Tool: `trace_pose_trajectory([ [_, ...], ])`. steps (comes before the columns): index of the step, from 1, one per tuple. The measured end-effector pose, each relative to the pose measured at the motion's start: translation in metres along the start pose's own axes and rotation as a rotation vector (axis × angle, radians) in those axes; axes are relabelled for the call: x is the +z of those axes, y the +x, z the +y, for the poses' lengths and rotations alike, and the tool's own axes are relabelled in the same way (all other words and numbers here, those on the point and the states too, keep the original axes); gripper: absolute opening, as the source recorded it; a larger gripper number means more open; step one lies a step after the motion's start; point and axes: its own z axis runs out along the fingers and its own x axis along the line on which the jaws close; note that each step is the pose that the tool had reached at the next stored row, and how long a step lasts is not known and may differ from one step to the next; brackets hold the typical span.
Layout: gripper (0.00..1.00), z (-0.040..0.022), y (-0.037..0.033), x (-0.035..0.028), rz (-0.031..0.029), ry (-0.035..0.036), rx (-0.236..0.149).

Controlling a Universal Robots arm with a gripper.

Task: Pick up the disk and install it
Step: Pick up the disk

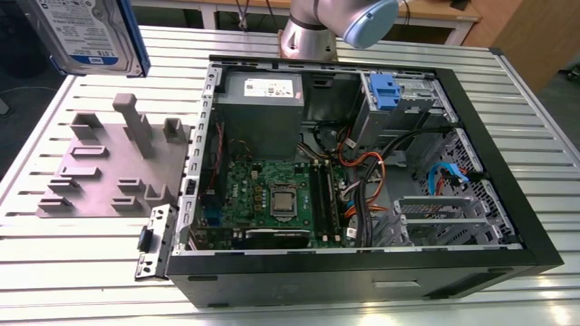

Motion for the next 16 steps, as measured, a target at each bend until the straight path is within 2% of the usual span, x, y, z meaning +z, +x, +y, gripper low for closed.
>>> trace_pose_trajectory([
  [4,0.37,-0.0009,0.0039,-0.0001,0.0001,-0.0001,0.000],
  [16,0.37,-0.0020,0.0052,-0.0001,0.0001,-0.0001,0.000],
])
